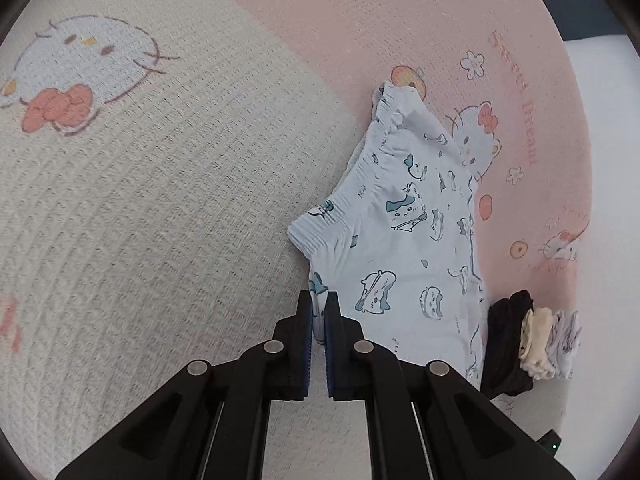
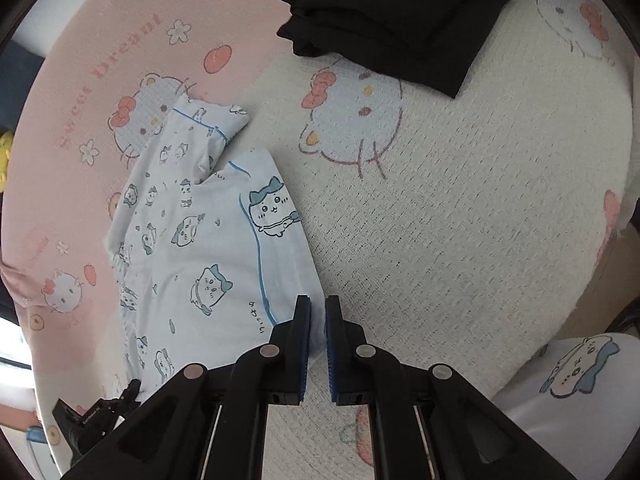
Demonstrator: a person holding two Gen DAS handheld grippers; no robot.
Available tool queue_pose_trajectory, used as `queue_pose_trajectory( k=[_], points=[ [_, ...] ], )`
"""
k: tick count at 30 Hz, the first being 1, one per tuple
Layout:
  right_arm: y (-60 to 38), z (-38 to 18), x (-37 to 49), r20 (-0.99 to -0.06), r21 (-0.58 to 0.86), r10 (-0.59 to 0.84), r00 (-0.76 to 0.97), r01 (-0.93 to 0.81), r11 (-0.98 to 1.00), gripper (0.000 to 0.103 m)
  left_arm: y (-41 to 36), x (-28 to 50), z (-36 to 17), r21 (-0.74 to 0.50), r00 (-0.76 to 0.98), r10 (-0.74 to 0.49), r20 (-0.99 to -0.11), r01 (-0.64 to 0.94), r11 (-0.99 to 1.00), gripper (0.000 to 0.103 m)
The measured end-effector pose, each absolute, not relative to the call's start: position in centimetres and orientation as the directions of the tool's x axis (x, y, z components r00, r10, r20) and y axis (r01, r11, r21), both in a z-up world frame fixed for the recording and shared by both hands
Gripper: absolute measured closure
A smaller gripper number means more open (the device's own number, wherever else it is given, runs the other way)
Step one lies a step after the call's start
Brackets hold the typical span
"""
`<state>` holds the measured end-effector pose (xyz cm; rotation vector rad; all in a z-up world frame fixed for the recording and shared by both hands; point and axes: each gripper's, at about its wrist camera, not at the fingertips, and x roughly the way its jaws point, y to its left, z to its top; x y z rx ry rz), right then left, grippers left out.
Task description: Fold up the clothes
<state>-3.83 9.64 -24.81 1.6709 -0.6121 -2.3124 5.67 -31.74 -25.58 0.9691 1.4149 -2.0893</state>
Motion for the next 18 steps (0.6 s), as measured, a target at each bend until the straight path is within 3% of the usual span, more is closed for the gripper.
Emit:
queue_pose_trajectory(
  k=[6, 9, 18],
  points=[
    [10.4, -24.8, -3.2, -0.857, 0.443, -0.396, -0.330, -0.080, -0.893, 0.098, -32.3, 7.6, -25.0, -0.595, -0.639, -0.002, -0.769, 0.717, -0.363, 0.100],
    [10.8, -25.0, -3.0, -0.845, 0.481, -0.429, -0.320, -0.103, -0.871, 0.098, -33.1, 9.0, -25.7, -0.701, -0.715, 0.061, -0.696, 0.659, -0.271, 0.100],
    [10.4, -24.3, -3.0, -0.821, 0.525, -0.478, -0.312, -0.083, -0.847, 0.096, -33.0, 7.9, -23.7, -0.768, -0.800, 0.052, -0.597, 0.552, -0.324, 0.098]
  ],
)
